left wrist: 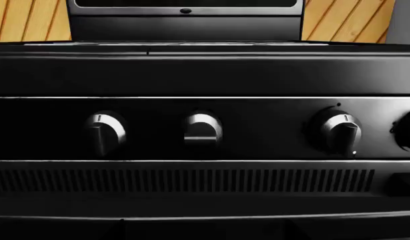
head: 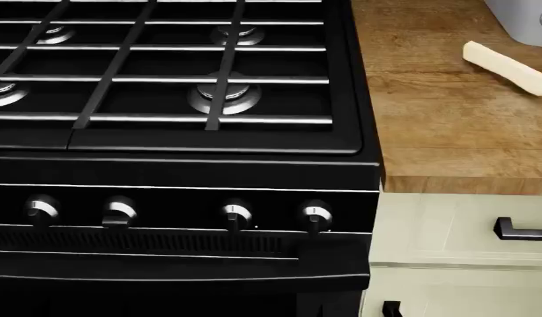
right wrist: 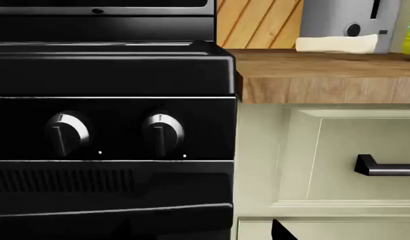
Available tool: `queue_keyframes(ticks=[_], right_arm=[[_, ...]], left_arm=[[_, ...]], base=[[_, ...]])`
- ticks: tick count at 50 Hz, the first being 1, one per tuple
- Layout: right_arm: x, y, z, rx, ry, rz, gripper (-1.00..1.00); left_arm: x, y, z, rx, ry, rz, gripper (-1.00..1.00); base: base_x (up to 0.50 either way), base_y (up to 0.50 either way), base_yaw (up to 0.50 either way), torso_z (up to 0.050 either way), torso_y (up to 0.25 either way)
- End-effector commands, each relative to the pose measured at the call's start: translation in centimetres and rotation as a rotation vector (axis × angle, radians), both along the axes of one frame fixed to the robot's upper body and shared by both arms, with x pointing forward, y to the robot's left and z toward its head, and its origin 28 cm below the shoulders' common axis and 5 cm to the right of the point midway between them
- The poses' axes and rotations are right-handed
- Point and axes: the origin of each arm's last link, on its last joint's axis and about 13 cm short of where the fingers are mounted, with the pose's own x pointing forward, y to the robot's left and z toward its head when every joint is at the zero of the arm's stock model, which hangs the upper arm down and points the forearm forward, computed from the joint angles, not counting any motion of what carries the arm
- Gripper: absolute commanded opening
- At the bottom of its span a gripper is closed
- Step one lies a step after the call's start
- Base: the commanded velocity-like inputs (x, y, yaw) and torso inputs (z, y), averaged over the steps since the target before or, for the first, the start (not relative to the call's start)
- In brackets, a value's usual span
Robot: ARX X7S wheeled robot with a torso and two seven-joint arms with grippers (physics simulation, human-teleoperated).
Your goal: Close the microwave door
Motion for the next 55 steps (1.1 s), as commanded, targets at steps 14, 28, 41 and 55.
queue_keyframes(ticks=[14, 28, 41, 55], right_arm=[[-0.03, 0.57, -0.03, -0.089, -0.006, 0.043, 1.00], [-0.30, 0.52, 0.15, -0.098, -0.051, 0.040, 1.00], [-0.35, 0.49, 0.13, -0.099, -0.055, 0.038, 1.00], [-0.36, 0.52, 0.13, -0.104, -0.056, 0.041, 1.00]], left_arm=[[0.00, 0.06, -0.09, -0.004, 0.000, 0.001, 1.00], [-0.02, 0.04, -0.06, -0.005, -0.003, -0.001, 1.00], [-0.04, 0.03, 0.00, -0.003, -0.008, -0.003, 1.00], [-0.03, 0.06, -0.03, -0.001, -0.009, -0.003, 1.00]], base=[[0.00, 0.00, 0.00, 0.000, 0.000], [0.00, 0.39, 0.00, 0.000, 0.000], [0.00, 0.50, 0.00, 0.000, 0.000], [0.00, 0.50, 0.00, 0.000, 0.000]])
